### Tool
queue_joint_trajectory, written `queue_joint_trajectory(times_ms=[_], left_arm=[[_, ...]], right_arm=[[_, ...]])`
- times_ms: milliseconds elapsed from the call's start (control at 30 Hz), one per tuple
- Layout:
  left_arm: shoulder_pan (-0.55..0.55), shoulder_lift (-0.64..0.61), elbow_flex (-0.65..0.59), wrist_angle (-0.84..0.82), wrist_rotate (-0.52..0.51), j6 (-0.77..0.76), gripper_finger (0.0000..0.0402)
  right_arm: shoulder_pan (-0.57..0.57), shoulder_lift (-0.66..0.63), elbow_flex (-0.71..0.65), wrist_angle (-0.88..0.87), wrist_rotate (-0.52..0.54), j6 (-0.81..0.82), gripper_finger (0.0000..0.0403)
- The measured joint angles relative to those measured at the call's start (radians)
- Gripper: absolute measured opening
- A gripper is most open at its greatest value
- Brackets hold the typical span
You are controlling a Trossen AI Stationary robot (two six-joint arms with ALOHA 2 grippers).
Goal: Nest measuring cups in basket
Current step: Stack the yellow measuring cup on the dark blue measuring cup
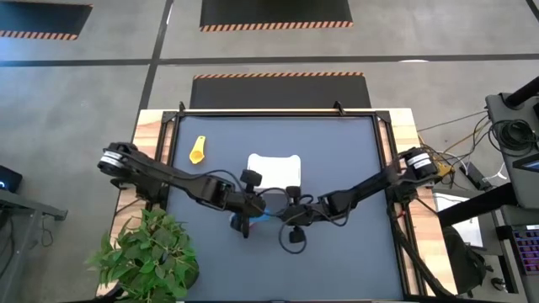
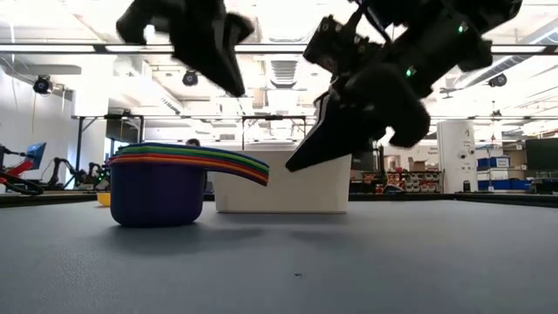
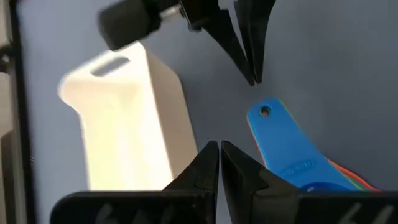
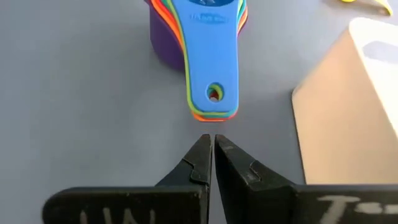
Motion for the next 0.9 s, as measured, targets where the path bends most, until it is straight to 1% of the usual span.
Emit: queue_joint_trajectory(times_ms=[333,500,633,733,900], left_arm=[[0.003,-0.025,0.276,-0.231,0.0,0.063,0.0],[0.039,-0.026,0.381,-0.324,-0.019,0.056,0.0],[0.123,-0.026,0.424,-0.437,-0.053,-0.01,0.0],[0.208,-0.026,0.437,-0.52,-0.053,-0.113,0.0],[0.356,-0.025,0.425,-0.666,-0.053,-0.292,0.0]], right_arm=[[0.053,-0.123,0.0,-0.111,0.0,0.007,0.0009],[0.085,-0.185,0.0,-0.118,0.0,0.0,0.0009],[0.105,-0.236,0.0,-0.14,-0.001,-0.02,0.0009],[0.111,-0.284,0.0,-0.173,0.0,-0.034,0.0009],[0.112,-0.37,0.0,-0.204,0.0,-0.076,0.0009]])
